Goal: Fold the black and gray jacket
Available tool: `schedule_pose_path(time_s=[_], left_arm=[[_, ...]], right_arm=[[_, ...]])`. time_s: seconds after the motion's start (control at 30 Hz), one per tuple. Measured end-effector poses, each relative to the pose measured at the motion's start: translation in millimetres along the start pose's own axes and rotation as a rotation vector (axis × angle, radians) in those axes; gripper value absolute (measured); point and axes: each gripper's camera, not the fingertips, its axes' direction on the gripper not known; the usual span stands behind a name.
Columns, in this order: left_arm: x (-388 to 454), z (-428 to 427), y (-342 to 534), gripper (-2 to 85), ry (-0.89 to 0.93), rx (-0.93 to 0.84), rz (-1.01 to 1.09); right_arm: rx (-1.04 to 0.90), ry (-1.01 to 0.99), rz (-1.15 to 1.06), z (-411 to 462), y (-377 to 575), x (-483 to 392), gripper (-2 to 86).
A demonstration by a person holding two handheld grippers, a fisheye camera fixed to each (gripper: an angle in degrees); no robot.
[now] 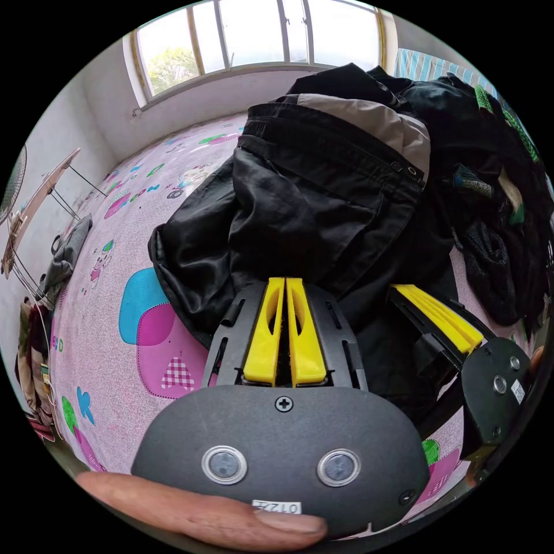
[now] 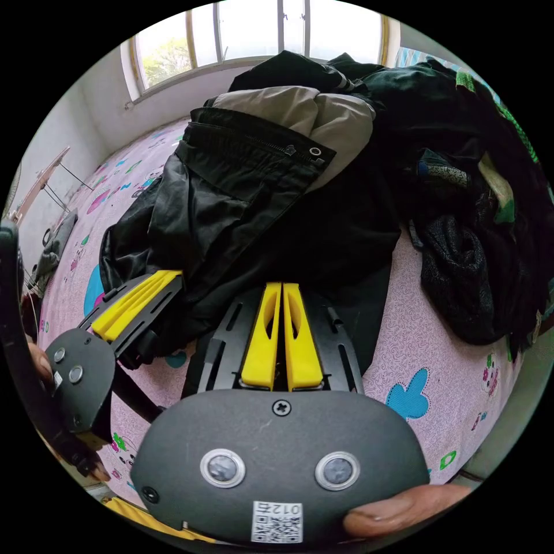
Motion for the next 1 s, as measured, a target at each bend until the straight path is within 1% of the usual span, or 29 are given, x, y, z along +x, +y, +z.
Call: schedule_pose_path(time_s=[0.67, 1.0], left_arm=[[-2.7, -1.0, 3.2, 0.4, 0.009, 0.000, -0.005], [-2.8, -1.0, 5.6, 0.3, 0.008, -0.001, -0.005]], right_arm=[[-0.001, 0.011, -0.007, -10.2, -2.2, -3.5, 0.7], [-0.001, -0.021, 0.013, -13.3, -2.4, 0.6, 0.6]])
